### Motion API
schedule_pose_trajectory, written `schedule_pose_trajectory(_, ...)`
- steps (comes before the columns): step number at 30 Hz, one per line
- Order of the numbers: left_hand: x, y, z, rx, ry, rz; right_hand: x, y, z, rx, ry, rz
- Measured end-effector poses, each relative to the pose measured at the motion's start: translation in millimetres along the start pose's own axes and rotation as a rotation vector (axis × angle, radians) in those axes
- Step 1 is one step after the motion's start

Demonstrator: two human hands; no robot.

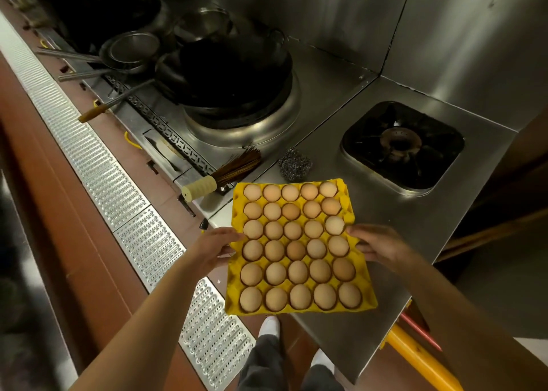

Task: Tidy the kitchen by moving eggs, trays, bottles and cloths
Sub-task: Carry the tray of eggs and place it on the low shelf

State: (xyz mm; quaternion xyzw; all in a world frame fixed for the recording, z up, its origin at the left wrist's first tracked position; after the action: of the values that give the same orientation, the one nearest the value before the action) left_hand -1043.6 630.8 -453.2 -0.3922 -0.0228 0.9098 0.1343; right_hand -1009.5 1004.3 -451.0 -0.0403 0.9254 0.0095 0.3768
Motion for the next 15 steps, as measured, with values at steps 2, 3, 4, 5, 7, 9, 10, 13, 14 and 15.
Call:
schedule_pose_trajectory(2,-11.9,1.4,3.0,0.0,-0.014,0.014,-6.8,-2.6,-5.5,-0.013,0.001,-0.016)
schedule_pose_trajectory(3,-19.0,1.8,4.3,0.005,-0.02,0.019,-9.7,-4.1,-7.8,-0.017,-0.002,-0.03)
schedule_pose_trajectory(4,-26.5,1.5,5.9,0.009,-0.029,0.017,-13.6,-6.4,-10.9,-0.021,-0.003,-0.044)
schedule_pose_trajectory(5,-35.5,0.4,7.4,0.01,-0.04,0.011,-16.8,-8.9,-14.1,-0.023,0.002,-0.06)
schedule_pose_trajectory(7,-54.9,-1.7,8.0,0.014,-0.069,0.024,-22.3,-15.0,-18.3,-0.032,0.006,-0.089)
schedule_pose_trajectory(9,-74.0,0.5,5.3,0.001,-0.097,0.069,-27.2,-23.2,-21.9,-0.051,0.014,-0.109)
schedule_pose_trajectory(10,-82.9,3.8,2.6,-0.011,-0.105,0.09,-29.5,-28.7,-24.2,-0.06,0.019,-0.121)
schedule_pose_trajectory(13,-111.5,15.6,-7.8,-0.052,-0.124,0.121,-37.9,-51.0,-30.7,-0.106,0.035,-0.173)
schedule_pose_trajectory(14,-119.6,21.2,-11.8,-0.07,-0.129,0.144,-41.0,-59.0,-33.0,-0.124,0.046,-0.185)
schedule_pose_trajectory(15,-128.9,29.0,-16.4,-0.09,-0.14,0.177,-44.0,-68.1,-35.4,-0.139,0.059,-0.194)
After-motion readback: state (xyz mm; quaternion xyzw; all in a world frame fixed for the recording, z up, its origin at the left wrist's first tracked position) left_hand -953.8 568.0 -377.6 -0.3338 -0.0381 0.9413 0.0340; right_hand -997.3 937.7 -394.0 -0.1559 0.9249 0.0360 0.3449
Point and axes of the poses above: each hand's wrist, its own x-axis towards the middle knuckle, its own y-axis out of the back of the hand, z = x × y, the point moved 4 cm from there along x, towards the middle knuckle, and after that the axes turned 12 degrees about -z, right-handed, at the moved point
